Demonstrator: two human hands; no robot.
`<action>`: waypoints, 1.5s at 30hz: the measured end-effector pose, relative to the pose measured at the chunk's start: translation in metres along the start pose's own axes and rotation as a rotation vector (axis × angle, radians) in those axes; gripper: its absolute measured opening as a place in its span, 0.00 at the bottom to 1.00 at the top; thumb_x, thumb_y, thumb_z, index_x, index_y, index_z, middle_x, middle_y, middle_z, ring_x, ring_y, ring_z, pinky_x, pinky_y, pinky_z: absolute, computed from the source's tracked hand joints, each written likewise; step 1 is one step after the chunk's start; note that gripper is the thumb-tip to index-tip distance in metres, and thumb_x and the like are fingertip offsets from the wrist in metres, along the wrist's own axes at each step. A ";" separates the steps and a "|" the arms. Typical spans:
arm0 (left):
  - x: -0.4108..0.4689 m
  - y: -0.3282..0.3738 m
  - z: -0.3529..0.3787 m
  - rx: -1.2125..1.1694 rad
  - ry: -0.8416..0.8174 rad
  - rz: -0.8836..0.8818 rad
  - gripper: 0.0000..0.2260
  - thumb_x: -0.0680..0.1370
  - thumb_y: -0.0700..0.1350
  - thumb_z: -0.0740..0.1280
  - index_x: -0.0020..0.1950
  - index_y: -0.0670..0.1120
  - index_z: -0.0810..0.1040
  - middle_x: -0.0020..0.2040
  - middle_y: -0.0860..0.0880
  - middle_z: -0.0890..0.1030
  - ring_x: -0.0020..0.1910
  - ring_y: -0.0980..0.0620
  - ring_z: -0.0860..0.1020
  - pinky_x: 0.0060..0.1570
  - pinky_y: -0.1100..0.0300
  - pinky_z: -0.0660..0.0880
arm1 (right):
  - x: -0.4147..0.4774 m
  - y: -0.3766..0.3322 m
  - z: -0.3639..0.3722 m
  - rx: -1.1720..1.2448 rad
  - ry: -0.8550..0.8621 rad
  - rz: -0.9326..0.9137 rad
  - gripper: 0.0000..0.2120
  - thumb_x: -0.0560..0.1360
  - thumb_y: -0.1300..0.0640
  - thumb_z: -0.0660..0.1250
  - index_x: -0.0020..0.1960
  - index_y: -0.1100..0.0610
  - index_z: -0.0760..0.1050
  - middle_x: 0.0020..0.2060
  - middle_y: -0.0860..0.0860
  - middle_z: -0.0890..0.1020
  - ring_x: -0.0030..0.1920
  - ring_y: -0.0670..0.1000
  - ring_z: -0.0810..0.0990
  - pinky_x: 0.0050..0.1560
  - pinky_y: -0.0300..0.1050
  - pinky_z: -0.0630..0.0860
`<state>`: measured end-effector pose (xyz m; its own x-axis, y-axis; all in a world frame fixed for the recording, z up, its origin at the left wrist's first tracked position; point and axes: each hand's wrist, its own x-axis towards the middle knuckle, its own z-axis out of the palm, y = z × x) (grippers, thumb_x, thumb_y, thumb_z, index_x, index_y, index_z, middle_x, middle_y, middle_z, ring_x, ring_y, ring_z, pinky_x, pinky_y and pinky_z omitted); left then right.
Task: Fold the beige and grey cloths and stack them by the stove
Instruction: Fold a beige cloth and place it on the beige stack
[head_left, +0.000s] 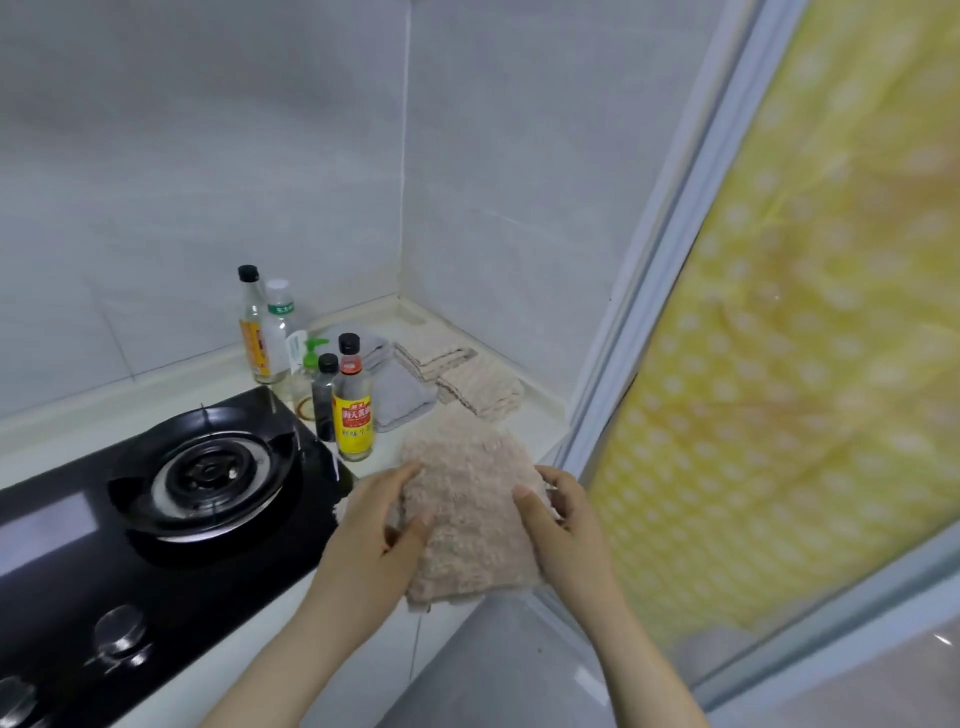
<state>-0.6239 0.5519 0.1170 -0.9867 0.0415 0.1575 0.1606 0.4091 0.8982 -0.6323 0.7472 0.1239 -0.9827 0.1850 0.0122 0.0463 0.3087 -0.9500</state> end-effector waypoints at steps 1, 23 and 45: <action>0.017 0.001 0.012 0.003 0.008 0.003 0.19 0.79 0.47 0.63 0.69 0.59 0.66 0.63 0.62 0.67 0.59 0.62 0.71 0.57 0.65 0.69 | 0.019 0.002 -0.008 0.007 -0.013 -0.002 0.11 0.78 0.50 0.65 0.60 0.47 0.74 0.49 0.45 0.82 0.43 0.44 0.82 0.39 0.38 0.78; 0.307 -0.028 0.126 0.148 0.210 -0.135 0.21 0.78 0.38 0.63 0.71 0.49 0.67 0.63 0.49 0.70 0.44 0.47 0.74 0.46 0.60 0.68 | 0.354 0.021 -0.054 -0.074 -0.424 -0.048 0.19 0.76 0.57 0.65 0.57 0.36 0.64 0.57 0.36 0.71 0.57 0.47 0.76 0.48 0.39 0.77; 0.472 -0.135 0.111 0.217 0.272 -0.460 0.26 0.77 0.39 0.64 0.74 0.48 0.62 0.67 0.51 0.65 0.41 0.53 0.76 0.44 0.65 0.67 | 0.574 0.079 0.091 -0.196 -0.666 -0.109 0.20 0.70 0.64 0.65 0.57 0.45 0.74 0.57 0.47 0.77 0.43 0.40 0.76 0.50 0.37 0.75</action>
<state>-1.1143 0.6175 0.0247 -0.9066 -0.4090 -0.1037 -0.3209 0.5088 0.7989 -1.2090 0.7926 0.0275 -0.8812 -0.4485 -0.1490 -0.0888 0.4667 -0.8799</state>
